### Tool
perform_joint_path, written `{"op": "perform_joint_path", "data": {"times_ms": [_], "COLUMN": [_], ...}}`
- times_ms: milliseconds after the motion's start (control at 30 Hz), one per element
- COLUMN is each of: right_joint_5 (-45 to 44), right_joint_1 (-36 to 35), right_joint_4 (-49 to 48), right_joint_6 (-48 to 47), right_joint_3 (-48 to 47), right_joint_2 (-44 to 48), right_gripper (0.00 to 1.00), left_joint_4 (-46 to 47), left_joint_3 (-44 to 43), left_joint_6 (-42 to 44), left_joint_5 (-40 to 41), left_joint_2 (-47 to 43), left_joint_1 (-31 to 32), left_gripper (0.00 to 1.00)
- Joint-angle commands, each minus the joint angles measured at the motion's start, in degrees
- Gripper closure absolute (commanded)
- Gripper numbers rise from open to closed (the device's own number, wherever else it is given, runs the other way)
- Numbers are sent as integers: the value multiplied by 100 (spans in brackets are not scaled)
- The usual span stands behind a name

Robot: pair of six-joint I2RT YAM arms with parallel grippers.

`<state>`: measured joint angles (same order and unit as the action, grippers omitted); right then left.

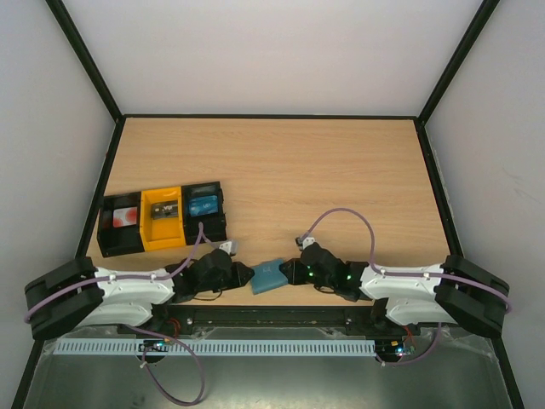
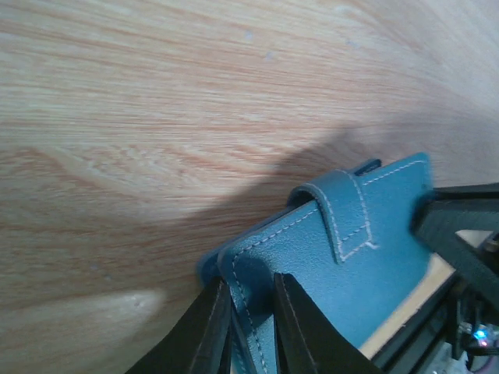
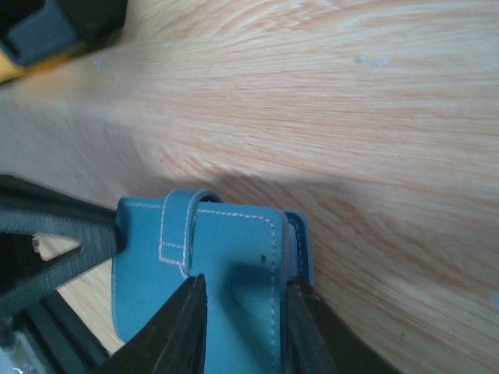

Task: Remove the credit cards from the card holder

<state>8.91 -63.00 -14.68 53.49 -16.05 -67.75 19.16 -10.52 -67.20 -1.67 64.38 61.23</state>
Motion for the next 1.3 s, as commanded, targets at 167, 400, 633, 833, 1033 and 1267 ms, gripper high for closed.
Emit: {"op": "perform_joint_path", "data": {"times_ms": [167, 400, 633, 833, 1033, 1267], "right_joint_5": [-483, -1477, -3291, -4171, -4109, -3039], "right_joint_1": [11, 11, 16, 14, 7, -274], "right_joint_4": [882, 2338, 4058, 5123, 5485, 4961], "right_joint_6": [-244, -895, -1391, -1654, -1642, -1672], "right_joint_3": [-489, -1414, -2604, -3376, -3631, -3830], "right_joint_2": [683, 896, 445, 50, -756, -1434], "right_gripper": [98, 98, 98, 98, 98, 98], "left_joint_4": [549, -299, -1529, -2170, -2918, -3828], "left_joint_3": [-219, -829, -1084, -793, -864, -1176], "left_joint_6": [55, 216, 543, 483, 480, 430], "left_joint_5": [-24, 214, 337, 263, 979, 1624], "left_joint_2": [491, -120, -1219, -2254, -3254, -3972], "left_joint_1": [40, -113, -828, -1366, -1501, -1538], "left_gripper": [84, 78, 53, 45, 35, 33]}}
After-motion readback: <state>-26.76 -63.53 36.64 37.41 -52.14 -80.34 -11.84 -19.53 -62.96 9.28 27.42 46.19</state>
